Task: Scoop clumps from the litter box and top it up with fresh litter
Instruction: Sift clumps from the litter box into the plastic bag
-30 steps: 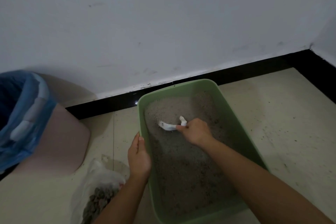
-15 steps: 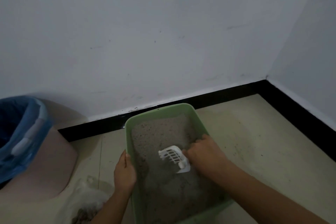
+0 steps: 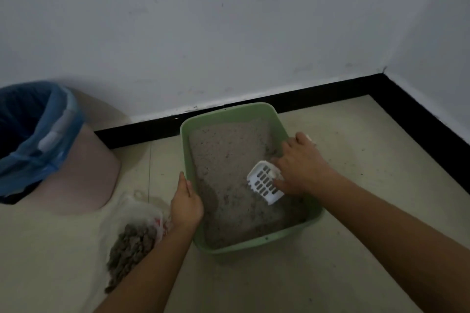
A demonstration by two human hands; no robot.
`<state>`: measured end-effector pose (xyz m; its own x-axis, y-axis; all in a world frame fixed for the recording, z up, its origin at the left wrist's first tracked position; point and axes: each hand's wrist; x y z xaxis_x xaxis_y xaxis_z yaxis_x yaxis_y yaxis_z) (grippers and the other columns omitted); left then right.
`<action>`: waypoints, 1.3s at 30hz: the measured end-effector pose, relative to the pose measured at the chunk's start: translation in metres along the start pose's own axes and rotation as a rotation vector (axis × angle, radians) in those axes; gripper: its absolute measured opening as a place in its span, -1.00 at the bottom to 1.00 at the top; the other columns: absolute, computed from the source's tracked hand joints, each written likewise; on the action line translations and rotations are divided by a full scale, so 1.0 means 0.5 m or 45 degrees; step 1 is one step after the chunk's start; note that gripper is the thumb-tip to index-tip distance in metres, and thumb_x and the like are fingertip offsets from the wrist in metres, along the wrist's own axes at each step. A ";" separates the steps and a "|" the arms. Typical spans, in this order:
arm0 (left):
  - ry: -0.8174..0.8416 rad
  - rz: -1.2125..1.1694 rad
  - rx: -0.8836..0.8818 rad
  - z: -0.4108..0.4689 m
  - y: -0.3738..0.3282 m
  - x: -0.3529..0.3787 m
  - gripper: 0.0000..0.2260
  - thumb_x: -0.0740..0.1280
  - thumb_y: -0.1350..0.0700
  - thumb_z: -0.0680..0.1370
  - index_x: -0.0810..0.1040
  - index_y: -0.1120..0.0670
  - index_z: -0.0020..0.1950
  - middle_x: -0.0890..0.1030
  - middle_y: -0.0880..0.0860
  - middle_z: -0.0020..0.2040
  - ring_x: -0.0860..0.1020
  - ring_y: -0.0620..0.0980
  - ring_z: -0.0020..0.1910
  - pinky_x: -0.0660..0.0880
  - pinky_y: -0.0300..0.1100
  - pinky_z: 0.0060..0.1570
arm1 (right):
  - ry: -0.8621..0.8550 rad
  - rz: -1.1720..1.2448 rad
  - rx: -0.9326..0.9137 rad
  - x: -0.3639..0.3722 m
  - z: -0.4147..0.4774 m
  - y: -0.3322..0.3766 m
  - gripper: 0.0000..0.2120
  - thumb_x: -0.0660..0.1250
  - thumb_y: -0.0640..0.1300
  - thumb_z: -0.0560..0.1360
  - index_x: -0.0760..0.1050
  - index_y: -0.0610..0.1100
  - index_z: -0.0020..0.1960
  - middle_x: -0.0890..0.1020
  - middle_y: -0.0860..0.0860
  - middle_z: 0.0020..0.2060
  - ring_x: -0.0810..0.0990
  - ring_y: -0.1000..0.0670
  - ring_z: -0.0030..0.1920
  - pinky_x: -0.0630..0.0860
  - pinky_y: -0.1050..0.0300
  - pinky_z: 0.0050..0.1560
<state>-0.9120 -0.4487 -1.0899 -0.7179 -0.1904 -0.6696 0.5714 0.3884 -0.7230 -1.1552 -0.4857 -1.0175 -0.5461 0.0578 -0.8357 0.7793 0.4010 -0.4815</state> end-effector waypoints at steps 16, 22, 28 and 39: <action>-0.027 0.021 0.011 0.013 0.013 0.006 -0.58 0.00 0.09 0.70 0.16 0.10 0.57 0.59 0.27 0.16 0.48 0.08 -0.12 0.36 -0.15 -0.07 | -0.261 -0.082 0.032 0.004 -0.016 0.017 -0.49 0.39 0.14 0.45 0.46 -0.03 0.33 0.54 -0.08 0.02 0.49 -0.09 0.03 0.29 -0.07 0.21; -0.026 0.015 0.023 0.013 0.014 0.007 -0.58 0.01 0.09 0.71 0.16 0.09 0.57 0.58 0.28 0.19 0.55 0.22 0.04 0.43 -0.06 0.03 | -0.477 -0.107 -0.293 0.008 -0.026 0.018 -0.57 0.44 0.06 0.42 0.56 0.04 0.28 0.58 -0.04 0.01 0.50 -0.09 0.06 0.20 -0.07 0.22; -0.029 0.000 0.026 0.013 0.015 0.009 -0.58 0.01 0.09 0.70 0.17 0.10 0.57 0.53 0.25 0.29 0.54 0.17 0.09 0.44 0.00 0.16 | -0.416 -0.254 -0.077 -0.012 0.003 0.040 -0.61 0.39 0.00 0.47 0.52 -0.12 0.25 0.55 -0.08 0.01 0.50 -0.08 0.06 0.29 -0.04 0.23; -0.030 -0.044 0.028 0.022 0.028 0.017 -0.58 0.02 0.08 0.70 0.19 0.11 0.56 0.39 0.17 0.45 0.40 0.20 0.39 0.31 -0.01 0.36 | -0.488 -0.074 -0.163 -0.031 0.015 0.064 -0.55 0.37 0.05 0.48 0.48 -0.01 0.35 0.55 -0.08 0.14 0.47 -0.11 0.20 0.07 -0.10 0.24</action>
<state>-0.9056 -0.4549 -1.1078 -0.7280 -0.2246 -0.6477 0.5550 0.3615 -0.7492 -1.1194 -0.4806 -1.0221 -0.4149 -0.3035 -0.8578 0.6931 0.5054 -0.5141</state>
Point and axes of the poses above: each hand's wrist, its own z-axis towards the middle knuckle, its own x-axis out of the palm, y = z × x
